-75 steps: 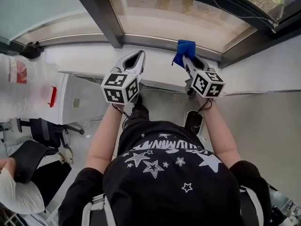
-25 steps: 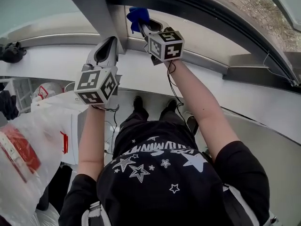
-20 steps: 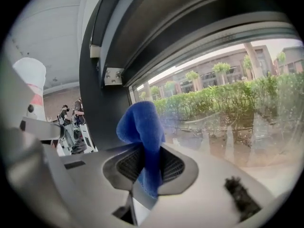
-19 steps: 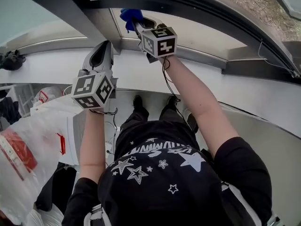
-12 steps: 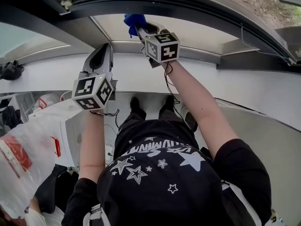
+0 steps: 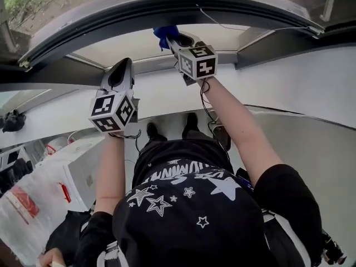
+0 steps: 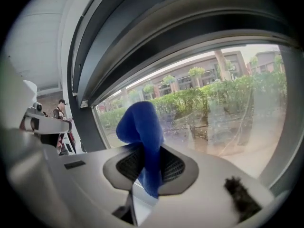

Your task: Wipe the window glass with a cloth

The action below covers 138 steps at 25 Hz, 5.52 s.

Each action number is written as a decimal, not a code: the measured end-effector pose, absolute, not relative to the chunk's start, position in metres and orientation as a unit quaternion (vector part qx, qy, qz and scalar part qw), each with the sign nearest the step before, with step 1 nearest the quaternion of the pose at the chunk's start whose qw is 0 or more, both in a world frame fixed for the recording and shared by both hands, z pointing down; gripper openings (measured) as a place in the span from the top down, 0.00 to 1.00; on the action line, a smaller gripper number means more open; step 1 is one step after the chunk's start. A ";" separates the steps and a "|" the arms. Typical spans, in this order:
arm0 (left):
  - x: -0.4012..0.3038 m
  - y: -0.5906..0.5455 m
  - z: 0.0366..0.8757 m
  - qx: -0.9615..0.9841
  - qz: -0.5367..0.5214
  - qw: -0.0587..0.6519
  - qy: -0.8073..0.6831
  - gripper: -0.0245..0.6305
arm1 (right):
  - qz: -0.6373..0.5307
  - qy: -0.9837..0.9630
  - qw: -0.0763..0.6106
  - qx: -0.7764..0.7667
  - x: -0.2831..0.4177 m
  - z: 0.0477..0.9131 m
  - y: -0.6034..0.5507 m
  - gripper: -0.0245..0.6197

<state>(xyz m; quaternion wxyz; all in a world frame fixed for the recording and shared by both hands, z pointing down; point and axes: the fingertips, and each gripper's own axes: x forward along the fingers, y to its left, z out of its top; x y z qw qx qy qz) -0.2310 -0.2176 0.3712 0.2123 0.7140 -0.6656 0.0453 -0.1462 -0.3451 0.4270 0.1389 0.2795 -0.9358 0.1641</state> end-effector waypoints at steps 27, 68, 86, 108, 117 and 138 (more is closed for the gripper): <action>-0.037 -0.300 0.363 0.771 0.083 0.193 -0.601 0.95 | 0.247 -0.815 0.059 0.521 0.190 0.441 -0.473 0.85; -0.422 -0.059 0.438 0.653 0.048 0.191 -0.731 0.95 | 0.184 -0.946 0.174 0.205 -0.380 0.490 -0.194 0.85; -0.418 -0.058 0.473 0.660 0.041 0.197 -0.723 0.95 | 0.187 -0.943 0.159 0.227 -0.420 0.527 -0.215 0.85; -0.196 -0.180 0.496 0.759 0.088 0.207 -0.610 0.95 | 0.232 -0.870 0.112 0.420 -0.070 0.542 -0.355 0.85; -0.090 -0.233 0.498 0.790 0.098 0.204 -0.569 0.95 | 0.239 -0.828 0.089 0.499 0.079 0.551 -0.417 0.85; -0.016 -0.255 0.500 0.817 0.103 0.200 -0.532 0.95 | 0.240 -0.771 0.080 0.585 0.198 0.555 -0.432 0.85</action>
